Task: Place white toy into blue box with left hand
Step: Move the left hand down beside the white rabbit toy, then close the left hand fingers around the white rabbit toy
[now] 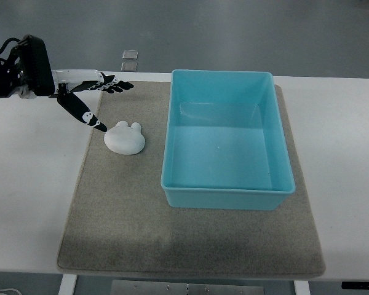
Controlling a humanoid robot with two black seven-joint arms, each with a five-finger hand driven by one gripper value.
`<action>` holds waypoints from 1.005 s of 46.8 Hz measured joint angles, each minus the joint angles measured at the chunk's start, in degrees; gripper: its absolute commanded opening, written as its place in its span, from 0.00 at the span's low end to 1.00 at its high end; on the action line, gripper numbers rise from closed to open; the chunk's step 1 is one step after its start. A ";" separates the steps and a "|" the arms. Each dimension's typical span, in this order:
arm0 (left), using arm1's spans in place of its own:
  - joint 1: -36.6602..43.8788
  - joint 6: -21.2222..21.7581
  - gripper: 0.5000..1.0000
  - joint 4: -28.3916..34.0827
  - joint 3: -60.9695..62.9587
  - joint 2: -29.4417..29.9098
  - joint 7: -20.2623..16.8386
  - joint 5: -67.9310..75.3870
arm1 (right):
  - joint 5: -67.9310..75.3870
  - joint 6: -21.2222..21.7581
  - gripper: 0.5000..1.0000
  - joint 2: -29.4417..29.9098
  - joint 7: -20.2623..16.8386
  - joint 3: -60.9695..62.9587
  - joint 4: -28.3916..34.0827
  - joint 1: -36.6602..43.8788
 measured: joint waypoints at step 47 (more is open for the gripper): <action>2.71 7.04 0.95 -2.77 3.21 -3.13 -0.53 13.72 | 0.00 0.00 0.87 0.00 0.00 0.00 0.02 0.01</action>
